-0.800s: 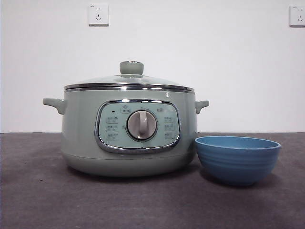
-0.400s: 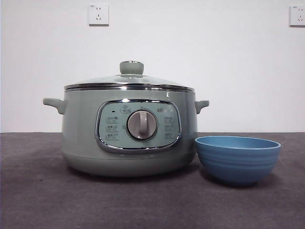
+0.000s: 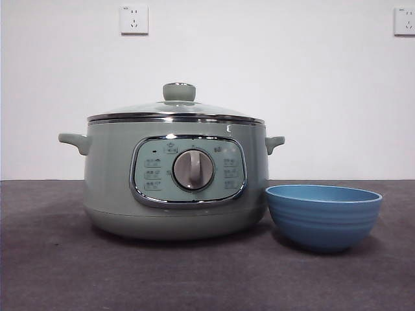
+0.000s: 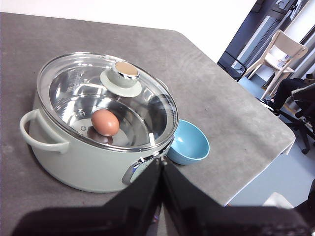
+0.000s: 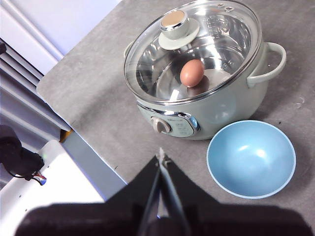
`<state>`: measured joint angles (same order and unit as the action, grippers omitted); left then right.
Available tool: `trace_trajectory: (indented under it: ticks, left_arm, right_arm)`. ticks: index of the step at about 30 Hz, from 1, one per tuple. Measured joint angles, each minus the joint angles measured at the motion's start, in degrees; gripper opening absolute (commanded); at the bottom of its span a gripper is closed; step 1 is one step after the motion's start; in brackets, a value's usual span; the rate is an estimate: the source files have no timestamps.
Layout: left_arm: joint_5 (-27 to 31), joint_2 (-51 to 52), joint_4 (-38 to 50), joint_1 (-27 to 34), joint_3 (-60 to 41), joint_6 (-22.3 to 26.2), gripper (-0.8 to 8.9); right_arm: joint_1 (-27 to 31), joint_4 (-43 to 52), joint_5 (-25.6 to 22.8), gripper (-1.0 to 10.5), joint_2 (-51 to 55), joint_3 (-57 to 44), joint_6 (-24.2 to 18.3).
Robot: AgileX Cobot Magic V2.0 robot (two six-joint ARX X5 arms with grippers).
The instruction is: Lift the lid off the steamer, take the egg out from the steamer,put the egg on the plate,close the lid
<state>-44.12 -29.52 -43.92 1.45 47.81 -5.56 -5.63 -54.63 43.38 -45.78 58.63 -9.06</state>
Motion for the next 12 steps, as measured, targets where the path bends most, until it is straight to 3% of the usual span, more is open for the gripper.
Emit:
trace_trajectory:
  ticks: [2, 6, 12]
  left_arm:
    - [0.00, 0.00, 0.00, 0.00, 0.00, 0.00, 0.97]
    - [0.00, 0.00, 0.00, 0.00, 0.00, 0.00, 5.17]
    - [0.00, -0.09, 0.22, 0.00, 0.00, 0.00, 5.25]
  right_arm:
    - [0.00, 0.02, -0.02, 1.2, 0.00, 0.00, -0.04]
    - [0.00, 0.00, -0.02, 5.3, 0.00, 0.00, -0.20]
    - [0.00, 0.02, -0.04, 5.7, 0.00, 0.00, 0.26]
